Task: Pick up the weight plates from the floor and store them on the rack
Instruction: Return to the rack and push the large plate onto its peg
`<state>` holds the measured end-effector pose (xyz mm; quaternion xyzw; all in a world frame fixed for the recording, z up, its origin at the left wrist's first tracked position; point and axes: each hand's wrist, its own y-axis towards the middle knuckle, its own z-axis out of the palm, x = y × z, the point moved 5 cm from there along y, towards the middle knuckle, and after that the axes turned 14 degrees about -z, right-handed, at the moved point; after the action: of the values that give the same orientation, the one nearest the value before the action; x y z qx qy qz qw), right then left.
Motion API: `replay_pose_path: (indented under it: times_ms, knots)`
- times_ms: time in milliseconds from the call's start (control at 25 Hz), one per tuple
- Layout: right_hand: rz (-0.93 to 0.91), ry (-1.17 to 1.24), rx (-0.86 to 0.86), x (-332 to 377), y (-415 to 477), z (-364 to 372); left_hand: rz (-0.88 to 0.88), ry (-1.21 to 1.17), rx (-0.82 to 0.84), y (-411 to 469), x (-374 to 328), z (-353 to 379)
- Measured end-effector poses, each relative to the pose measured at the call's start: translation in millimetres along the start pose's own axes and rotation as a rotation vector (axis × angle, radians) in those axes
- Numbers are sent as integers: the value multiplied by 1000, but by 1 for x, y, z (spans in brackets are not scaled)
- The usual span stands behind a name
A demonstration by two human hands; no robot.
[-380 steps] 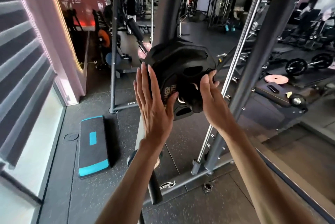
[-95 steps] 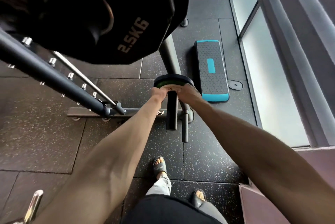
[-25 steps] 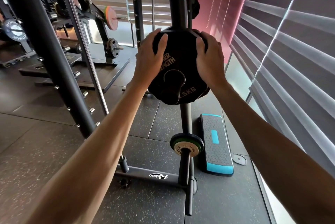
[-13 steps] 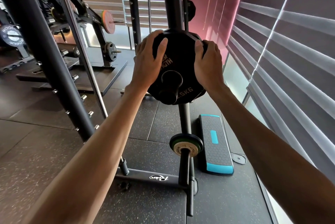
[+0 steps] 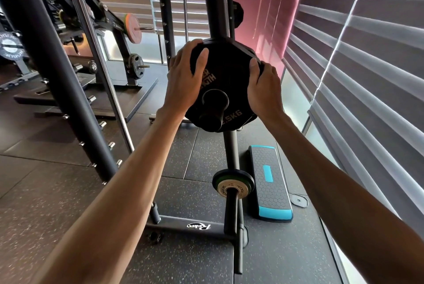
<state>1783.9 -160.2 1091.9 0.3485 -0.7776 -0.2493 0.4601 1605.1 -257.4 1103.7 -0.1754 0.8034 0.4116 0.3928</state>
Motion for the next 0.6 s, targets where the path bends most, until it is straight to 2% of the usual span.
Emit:
replay_pose_path:
  times_ms: [360, 520, 600]
  knots:
    - [80, 109, 64, -5, -11, 2, -6, 17, 28, -4, 0, 0]
    - [159, 191, 65, 7, -12, 1, -136, -40, 78, 1, 15, 1]
    - [193, 176, 53, 9, -7, 1, -132, -71, 63, 4, 17, 0]
